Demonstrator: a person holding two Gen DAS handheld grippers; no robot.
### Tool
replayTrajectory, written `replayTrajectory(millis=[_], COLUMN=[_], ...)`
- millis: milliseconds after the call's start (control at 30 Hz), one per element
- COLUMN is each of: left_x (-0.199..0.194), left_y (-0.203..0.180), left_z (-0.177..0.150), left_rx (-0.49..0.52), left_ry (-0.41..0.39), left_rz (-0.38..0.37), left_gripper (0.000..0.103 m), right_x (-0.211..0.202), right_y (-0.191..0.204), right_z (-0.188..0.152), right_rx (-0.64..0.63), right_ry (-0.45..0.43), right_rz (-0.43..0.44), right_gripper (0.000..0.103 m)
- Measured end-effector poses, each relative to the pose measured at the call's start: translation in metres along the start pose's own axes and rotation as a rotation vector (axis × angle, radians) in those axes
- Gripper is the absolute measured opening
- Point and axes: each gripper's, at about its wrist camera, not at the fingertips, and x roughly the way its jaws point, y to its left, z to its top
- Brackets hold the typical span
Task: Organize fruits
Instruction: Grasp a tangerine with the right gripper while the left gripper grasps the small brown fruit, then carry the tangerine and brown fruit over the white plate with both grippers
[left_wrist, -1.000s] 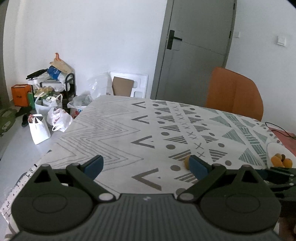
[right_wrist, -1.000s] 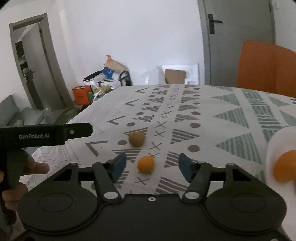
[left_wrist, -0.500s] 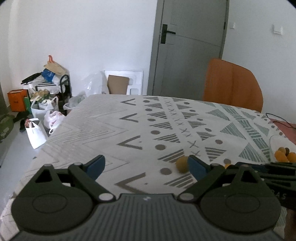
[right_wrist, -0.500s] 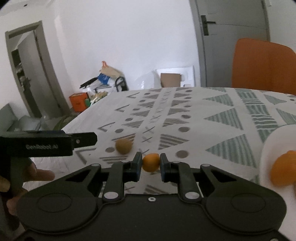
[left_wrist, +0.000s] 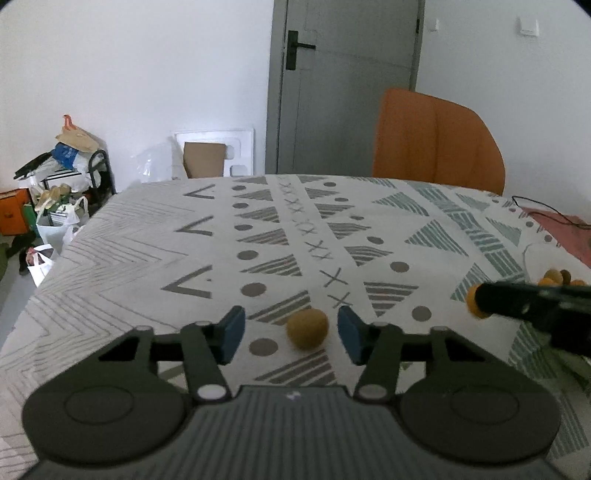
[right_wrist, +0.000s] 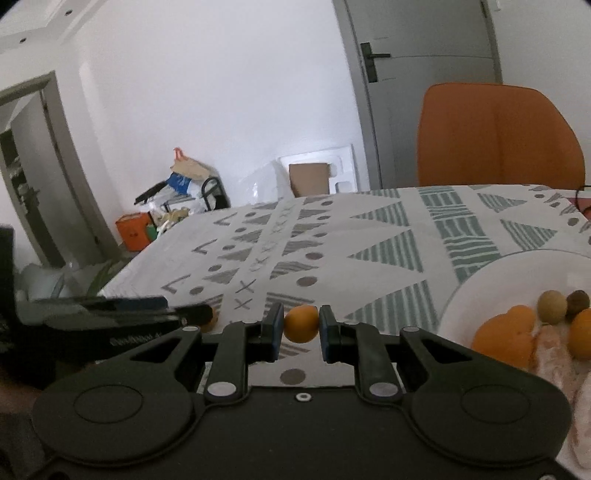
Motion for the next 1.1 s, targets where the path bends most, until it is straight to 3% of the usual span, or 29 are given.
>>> replayTrajectory(millis=[133,700,1100], left_x=[0.010,-0.031,-0.047], left_y=[-0.003,-0.002,-0.029], left_z=[-0.002,0.004,0.005], left_rx=[-0.008,-0.060,-0.021], left_ry=[0.032,-0.054,-0.096], left_rz=[-0.016,-0.060,-0.121], left_gripper=[0.025,0.025,0.025], right_x=[-0.004,-0.013,-0.052], right_y=[-0.003,0.007,-0.017], right_z=[0.003,0.004,-0.003], right_rx=[0.001,0.000,0.034], right_ry=[-0.018,-0.027,-0.071], right_rz=[-0.006,0.007,-0.064], right_gripper=[0.019,0.019,0.019])
